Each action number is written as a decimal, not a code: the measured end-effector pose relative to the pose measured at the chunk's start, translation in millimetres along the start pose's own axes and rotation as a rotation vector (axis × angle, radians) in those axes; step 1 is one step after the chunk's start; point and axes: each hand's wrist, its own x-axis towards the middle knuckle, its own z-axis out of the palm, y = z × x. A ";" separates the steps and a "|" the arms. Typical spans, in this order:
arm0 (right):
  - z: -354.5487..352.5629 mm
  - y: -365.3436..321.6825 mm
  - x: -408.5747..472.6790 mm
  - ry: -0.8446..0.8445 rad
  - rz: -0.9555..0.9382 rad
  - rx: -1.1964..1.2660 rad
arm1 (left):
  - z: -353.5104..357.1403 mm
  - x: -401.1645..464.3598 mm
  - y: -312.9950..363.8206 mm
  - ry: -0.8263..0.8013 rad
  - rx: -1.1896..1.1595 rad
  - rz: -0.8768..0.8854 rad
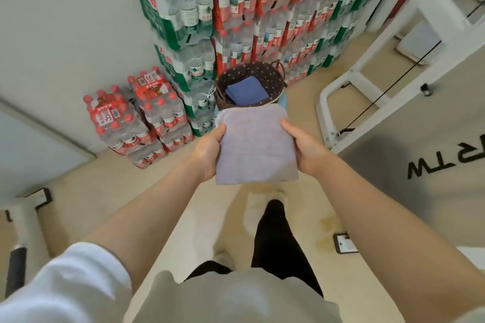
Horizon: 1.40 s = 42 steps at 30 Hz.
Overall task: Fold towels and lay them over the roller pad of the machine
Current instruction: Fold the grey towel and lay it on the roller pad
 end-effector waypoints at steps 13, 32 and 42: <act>-65.2 -130.6 317.3 0.055 0.161 -0.453 | 69.1 290.1 85.1 0.293 -0.031 0.061; -99.2 -76.6 525.9 -0.001 -0.608 -1.651 | 52.4 505.3 42.7 0.749 1.255 0.481; -98.5 -85.0 495.8 -0.349 -0.263 -2.108 | 41.3 467.1 34.9 0.214 1.762 0.076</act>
